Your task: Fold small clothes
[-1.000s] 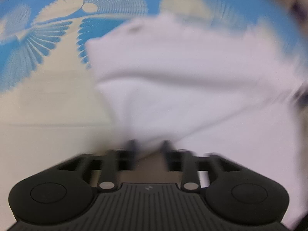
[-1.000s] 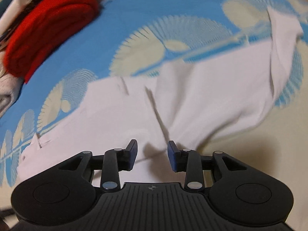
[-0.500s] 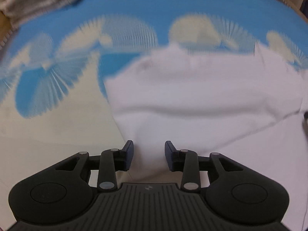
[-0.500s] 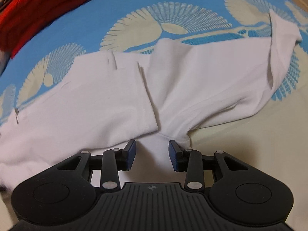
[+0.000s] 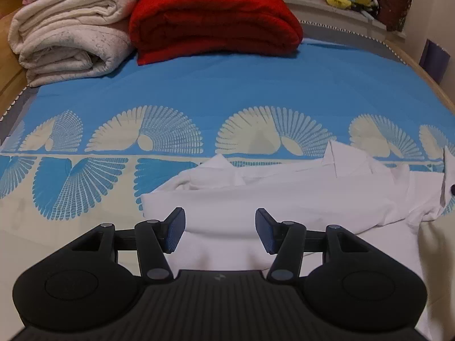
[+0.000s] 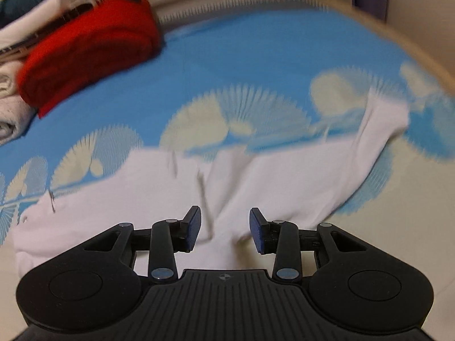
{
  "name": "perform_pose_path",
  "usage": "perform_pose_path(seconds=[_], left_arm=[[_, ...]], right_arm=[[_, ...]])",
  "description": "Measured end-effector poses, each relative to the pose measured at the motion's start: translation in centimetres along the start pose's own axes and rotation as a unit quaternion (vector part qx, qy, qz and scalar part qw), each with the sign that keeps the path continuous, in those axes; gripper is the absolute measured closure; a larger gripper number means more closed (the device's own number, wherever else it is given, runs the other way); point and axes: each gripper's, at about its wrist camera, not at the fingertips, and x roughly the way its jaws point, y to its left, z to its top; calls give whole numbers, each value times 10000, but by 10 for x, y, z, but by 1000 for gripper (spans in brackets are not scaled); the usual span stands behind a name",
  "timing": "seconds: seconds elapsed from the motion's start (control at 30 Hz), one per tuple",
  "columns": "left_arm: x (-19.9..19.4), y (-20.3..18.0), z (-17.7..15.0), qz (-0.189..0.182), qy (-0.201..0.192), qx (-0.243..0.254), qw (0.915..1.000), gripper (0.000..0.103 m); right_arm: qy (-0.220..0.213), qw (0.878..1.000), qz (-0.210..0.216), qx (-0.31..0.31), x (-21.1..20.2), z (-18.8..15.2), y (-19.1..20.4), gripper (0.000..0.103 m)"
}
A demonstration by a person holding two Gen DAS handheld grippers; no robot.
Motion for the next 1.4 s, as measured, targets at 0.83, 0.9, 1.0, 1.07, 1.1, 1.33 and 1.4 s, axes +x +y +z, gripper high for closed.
perform_pose_path(seconds=[0.83,0.9,1.0,1.07,1.1,1.33,1.4], left_arm=[[4,-10,-7,-112,136,-4,9998,41],[5,-11,-7,-120,153,24,9998,41],[6,-14,-8,-139,174,74,9997,41],[7,-16,-9,-146,183,105,9997,41],[7,-16,-9,-143,189,110,9997,41],[9,-15,-9,-133,203,107,9996,41],[9,-14,-9,-133,207,107,9996,41]], right_arm=[[120,9722,-1494,1797,76,-17,-175,58],[154,9704,-1539,1856,80,-19,-180,58],[145,9662,-1587,2028,88,-20,-189,58],[88,9644,-1607,2100,90,-20,-194,58],[48,9637,-1600,2135,91,-19,-196,58],[-12,9637,-1445,2247,98,-20,-199,64],[-35,9659,-1375,2194,100,-19,-196,87]])
